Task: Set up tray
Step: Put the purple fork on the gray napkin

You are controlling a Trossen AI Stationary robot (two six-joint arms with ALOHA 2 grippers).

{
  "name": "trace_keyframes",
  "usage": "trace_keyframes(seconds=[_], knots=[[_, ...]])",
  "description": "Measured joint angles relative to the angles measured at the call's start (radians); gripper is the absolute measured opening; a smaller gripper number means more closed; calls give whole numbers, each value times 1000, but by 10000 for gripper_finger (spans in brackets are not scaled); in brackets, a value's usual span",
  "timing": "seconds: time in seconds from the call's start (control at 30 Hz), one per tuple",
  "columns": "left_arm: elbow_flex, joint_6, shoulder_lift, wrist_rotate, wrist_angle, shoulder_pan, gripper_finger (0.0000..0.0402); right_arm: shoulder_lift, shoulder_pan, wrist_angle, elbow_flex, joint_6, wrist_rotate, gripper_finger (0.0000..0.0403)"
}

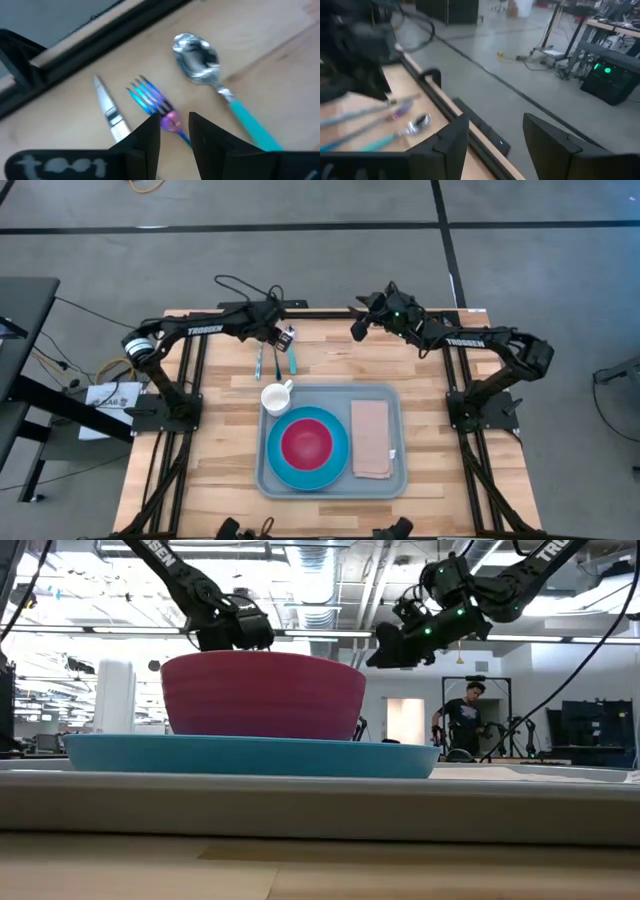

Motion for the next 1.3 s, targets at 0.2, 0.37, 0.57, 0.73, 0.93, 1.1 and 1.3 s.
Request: trace_keyframes(seconds=[0.2, 0.37, 0.57, 0.73, 0.93, 1.1, 1.3], knots=[[-41, 59, 0, 17, 56, 55, 90, 0, 52, -11, 0, 81, -1, 182], [-115, 35, 1, 81, 132, 98, 90, 0, 114, -51, 0, 13, -1, 180], [-146, 29, 1, 122, 294, 120, 90, 0, 173, -146, 1, -50, 0, 182], [-146, -9, 1, 122, 322, 133, 90, 0, 201, -264, 1, -44, 0, 180], [-146, -18, 1, 121, 303, 133, 90, 0, 213, -354, 1, 47, 3, 183], [-146, -4, 1, 120, 282, 133, 90, 0, 219, -381, 1, 64, 3, 180], [-146, 9, 1, 119, 287, 132, 90, 0, 220, -378, 1, 64, 3, 182]])
